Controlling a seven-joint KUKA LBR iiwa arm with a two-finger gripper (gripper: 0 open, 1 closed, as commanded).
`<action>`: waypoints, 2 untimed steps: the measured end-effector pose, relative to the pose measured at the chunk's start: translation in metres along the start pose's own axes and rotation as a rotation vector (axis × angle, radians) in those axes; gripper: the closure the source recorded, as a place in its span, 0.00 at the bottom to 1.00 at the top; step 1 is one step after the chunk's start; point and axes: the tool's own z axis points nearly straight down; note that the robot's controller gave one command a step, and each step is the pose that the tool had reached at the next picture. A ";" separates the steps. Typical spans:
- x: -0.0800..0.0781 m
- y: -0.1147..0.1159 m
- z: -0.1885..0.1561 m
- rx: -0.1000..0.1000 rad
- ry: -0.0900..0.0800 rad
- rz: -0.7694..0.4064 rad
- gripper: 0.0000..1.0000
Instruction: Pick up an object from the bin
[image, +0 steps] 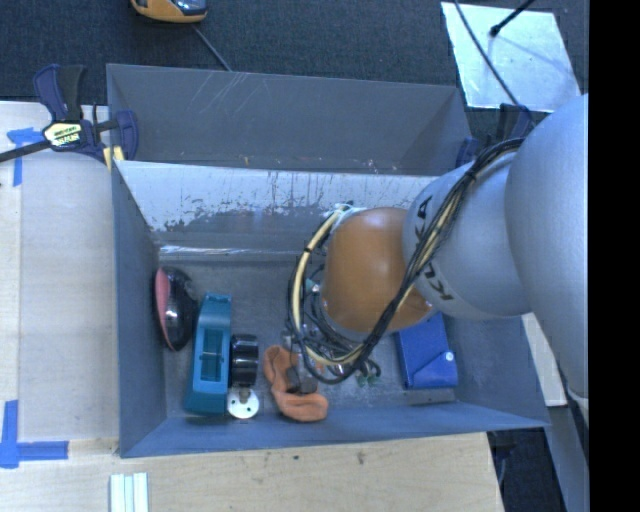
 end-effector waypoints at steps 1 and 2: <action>-0.009 -0.020 -0.027 0.008 0.005 0.024 1.00; -0.004 0.006 -0.025 0.002 -0.002 -0.005 1.00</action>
Offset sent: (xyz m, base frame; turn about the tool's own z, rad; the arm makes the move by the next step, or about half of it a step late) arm -0.0128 0.0150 -0.0011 -0.0222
